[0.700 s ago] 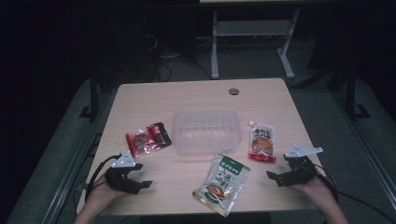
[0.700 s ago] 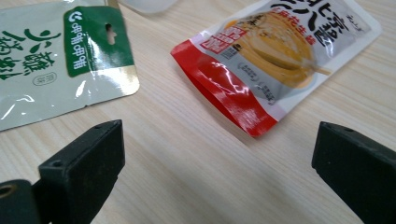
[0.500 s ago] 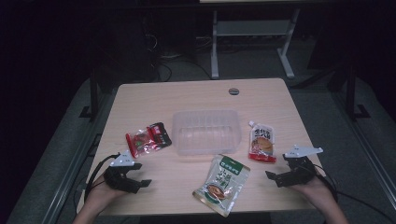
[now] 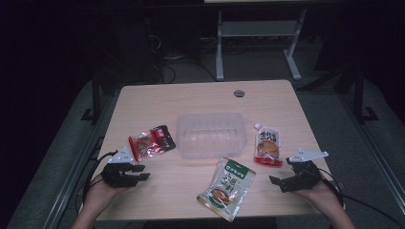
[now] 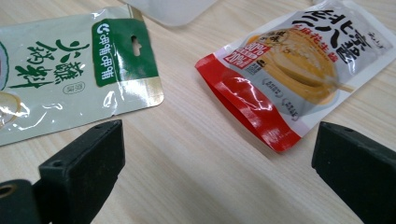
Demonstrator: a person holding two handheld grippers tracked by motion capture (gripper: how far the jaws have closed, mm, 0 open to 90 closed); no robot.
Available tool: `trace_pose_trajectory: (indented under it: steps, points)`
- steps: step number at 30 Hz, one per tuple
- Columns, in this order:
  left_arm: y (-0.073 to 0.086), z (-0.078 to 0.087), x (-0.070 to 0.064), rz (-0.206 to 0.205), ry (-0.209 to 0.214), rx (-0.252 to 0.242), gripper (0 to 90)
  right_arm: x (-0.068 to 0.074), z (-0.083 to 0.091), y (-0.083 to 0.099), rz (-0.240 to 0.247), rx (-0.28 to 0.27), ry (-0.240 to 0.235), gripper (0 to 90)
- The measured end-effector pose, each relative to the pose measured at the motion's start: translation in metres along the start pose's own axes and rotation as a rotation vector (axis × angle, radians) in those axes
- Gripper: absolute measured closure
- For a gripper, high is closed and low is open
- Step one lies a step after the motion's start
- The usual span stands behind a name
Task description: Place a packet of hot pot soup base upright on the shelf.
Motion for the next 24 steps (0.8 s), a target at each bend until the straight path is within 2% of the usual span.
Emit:
trace_pose_trajectory:
  steps: [1,2,3,4,7,14,22,24]
  points:
    - [-0.001,0.002,0.001,0.010,0.006,0.005,70.5,0.001,0.000,-0.002,0.001,-0.002,0.009,2.3]
    - [-0.002,0.003,0.003,0.009,0.004,0.002,70.5,0.001,0.000,-0.002,0.001,-0.002,0.009,2.3]
    - [-0.004,0.005,0.006,0.017,0.006,-0.007,78.7,0.003,0.001,-0.002,0.010,-0.002,0.009,2.3]
    - [-0.005,0.006,0.008,0.028,0.009,-0.015,78.7,0.003,0.001,-0.002,0.010,-0.002,0.009,2.3]
    - [-0.009,0.010,0.012,0.055,0.022,-0.030,89.6,0.004,0.000,-0.003,0.005,-0.002,0.005,2.3]
    - [-0.020,0.015,0.025,0.065,-0.016,-0.046,89.8,0.002,-0.001,-0.002,0.002,-0.003,0.004,2.4]
    - [-0.039,0.014,0.043,0.082,-0.049,-0.055,89.8,0.002,-0.001,-0.001,-0.005,0.005,0.003,2.5]
    - [-0.044,0.013,0.048,0.069,-0.064,-0.052,89.9,0.002,-0.001,-0.001,-0.005,0.005,0.004,2.5]
Point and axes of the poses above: each handheld gripper's, and its own axes: z roughly backward along the jaws, y roughly out of its underside, x roughly to its left, the point moved 5 cm from there along -z, roughly forward along the jaws, and after that the axes turned 15 degrees about x, right-handed, at the moved point
